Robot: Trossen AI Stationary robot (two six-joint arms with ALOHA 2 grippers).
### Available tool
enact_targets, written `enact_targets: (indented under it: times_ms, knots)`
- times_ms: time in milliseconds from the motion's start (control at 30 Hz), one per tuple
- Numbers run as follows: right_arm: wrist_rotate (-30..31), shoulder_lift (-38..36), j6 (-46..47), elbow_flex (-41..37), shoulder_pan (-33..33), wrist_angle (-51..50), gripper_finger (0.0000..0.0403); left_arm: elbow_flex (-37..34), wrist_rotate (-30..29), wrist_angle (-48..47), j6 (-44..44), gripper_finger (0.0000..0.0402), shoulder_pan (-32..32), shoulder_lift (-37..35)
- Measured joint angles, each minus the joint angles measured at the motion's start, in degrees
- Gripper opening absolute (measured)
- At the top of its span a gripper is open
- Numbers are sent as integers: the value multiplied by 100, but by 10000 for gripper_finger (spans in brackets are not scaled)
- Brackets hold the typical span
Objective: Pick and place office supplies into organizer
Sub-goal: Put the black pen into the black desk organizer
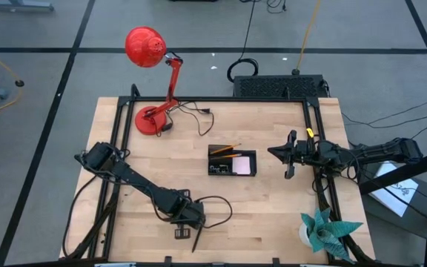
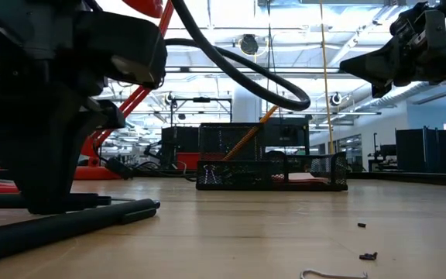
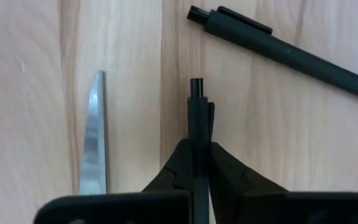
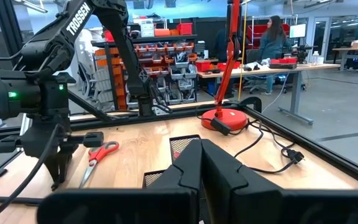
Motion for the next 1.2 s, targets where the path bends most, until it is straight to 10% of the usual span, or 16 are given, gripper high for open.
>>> enact_targets:
  times_ms: [567,967,1200]
  knots:
    - [-2,0,10,0,-2,17,4,-88,-105,265,1617,27,130,-743]
    - [-20,24,16,0,0,35,4,-29,-1574,2576,4122,32,625,-1998]
    - [-22,58,16,0,-2,22,4,-25,-1312,4294,5917,36,1299,-2218]
